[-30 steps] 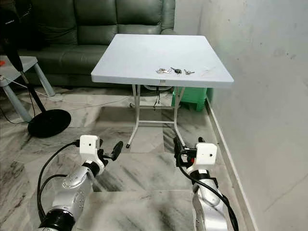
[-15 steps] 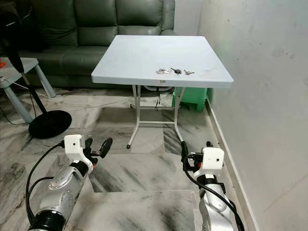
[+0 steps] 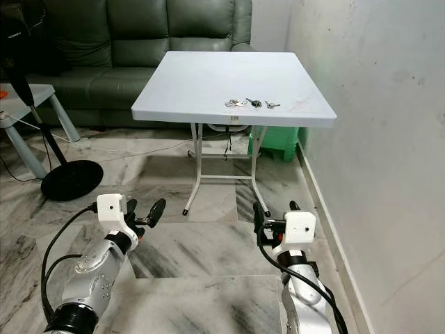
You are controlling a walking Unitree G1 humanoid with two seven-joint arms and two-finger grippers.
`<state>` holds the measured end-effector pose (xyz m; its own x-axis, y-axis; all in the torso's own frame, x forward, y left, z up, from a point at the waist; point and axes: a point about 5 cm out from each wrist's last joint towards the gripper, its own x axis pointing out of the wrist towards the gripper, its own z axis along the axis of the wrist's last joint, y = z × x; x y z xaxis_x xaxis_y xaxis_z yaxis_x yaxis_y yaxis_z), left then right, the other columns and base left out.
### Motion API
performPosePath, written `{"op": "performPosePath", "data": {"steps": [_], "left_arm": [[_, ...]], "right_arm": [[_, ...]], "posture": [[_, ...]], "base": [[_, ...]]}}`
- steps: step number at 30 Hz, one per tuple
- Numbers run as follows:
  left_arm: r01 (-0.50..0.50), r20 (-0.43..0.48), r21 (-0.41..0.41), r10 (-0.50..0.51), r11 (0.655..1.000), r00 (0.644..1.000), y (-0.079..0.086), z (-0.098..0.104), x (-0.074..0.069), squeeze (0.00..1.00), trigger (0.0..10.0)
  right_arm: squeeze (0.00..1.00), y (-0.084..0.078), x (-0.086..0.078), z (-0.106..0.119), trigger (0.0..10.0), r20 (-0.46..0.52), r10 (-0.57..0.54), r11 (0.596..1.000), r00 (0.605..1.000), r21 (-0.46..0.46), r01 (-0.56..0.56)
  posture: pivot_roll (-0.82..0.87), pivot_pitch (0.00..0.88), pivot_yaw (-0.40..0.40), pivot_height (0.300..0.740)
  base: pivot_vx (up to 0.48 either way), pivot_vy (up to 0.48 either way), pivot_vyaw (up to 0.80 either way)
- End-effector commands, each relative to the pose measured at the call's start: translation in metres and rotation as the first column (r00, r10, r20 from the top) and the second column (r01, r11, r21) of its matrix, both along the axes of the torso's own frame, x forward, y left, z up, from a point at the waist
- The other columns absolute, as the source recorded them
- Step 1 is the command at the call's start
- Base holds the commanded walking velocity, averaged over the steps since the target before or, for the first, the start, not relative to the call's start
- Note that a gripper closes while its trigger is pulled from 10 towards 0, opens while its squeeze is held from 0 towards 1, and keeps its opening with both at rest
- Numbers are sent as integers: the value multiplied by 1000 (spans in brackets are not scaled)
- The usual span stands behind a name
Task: Hang keys on a hook
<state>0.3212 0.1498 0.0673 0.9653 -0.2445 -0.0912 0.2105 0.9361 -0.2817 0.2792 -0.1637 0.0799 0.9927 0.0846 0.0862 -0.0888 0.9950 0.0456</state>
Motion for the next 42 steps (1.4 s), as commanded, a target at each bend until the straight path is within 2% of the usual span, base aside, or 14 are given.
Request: {"op": "performPosePath", "data": {"steps": [1, 10, 42], "left_arm": [[-1, 7, 17, 0, 1000, 1000, -1, 1, 0, 0, 10000], [-3, 55, 31, 1, 1000, 998, -1, 5, -1, 0, 10000], [8, 58, 27, -10, 1000, 998, -5, 5, 0, 0, 10000]], "right_arm": [[0, 2, 0, 5, 10000, 24, 13, 1000, 1000, -8, -13], [0, -1, 0, 8, 10000, 35, 13, 1000, 999, -21, -12], [0, -1, 0, 9, 10000, 38, 22, 999, 999, -31, -21]], "posture": [[-44, 0, 16, 740], [-44, 0, 10, 740], [-49, 0, 10, 740]], "base": [[0, 0, 0], [105, 0, 0], [450, 0, 0]]}}
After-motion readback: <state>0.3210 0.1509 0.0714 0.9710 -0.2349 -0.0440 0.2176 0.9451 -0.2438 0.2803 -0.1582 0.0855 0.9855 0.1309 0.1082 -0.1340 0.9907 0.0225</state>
